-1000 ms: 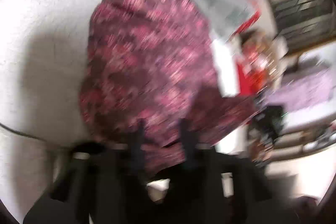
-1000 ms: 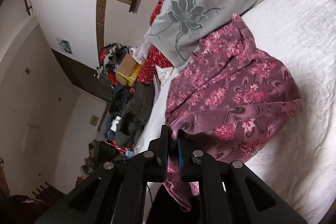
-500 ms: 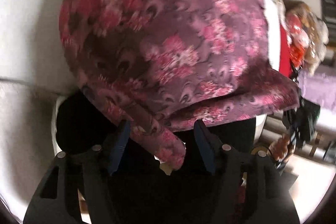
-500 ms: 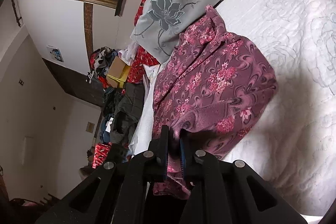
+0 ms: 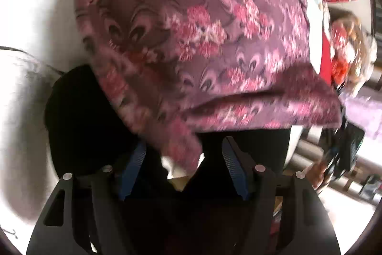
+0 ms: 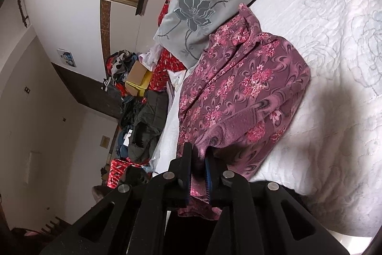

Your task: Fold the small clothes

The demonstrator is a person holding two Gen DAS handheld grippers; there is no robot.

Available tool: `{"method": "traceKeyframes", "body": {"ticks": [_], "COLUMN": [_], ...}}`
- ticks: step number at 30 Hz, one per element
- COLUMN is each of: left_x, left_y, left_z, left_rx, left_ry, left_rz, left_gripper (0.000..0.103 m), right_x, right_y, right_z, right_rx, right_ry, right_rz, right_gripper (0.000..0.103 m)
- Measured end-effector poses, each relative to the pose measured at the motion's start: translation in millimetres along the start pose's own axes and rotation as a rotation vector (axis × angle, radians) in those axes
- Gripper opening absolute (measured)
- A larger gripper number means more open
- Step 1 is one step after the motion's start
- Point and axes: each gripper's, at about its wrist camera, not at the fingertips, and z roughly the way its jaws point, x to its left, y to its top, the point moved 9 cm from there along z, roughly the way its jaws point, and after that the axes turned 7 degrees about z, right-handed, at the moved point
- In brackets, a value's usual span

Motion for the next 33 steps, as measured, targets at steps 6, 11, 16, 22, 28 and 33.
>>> {"method": "traceKeyframes", "body": {"ticks": [6, 11, 16, 22, 28, 33], "left_x": [-11.0, -11.5, -8.3, -13.0, -24.3, -26.0], "left_y": [12.6, 27.5, 55.4, 106.9, 94.1, 56.6], "left_z": [-6.6, -55.1, -111.0, -156.8, -108.5, -49.1], "left_rx": [-0.072, -0.232, -0.393, -0.534, -0.309, -0.126], "left_ry": [-0.088, -0.212, -0.340, -0.348, -0.167, -0.109], "left_rz": [0.013, -0.005, -0.033, -0.023, 0.117, 0.099], "left_gripper": [0.000, 0.000, 0.000, 0.000, 0.044, 0.060], "right_x": [4.4, 20.6, 35.6, 47.2, 42.1, 26.8], "right_y": [-1.8, 8.1, 37.0, 89.2, 94.1, 77.9], "right_z": [-6.1, -5.1, 7.9, 42.7, 68.0, 64.9], "right_rx": [-0.002, -0.029, -0.058, -0.078, -0.035, -0.019], "right_ry": [-0.007, 0.003, 0.016, 0.009, -0.019, -0.037], "right_rz": [-0.033, -0.088, -0.109, -0.112, -0.115, -0.093], "right_gripper": [0.011, 0.008, 0.008, 0.008, 0.008, 0.008]}}
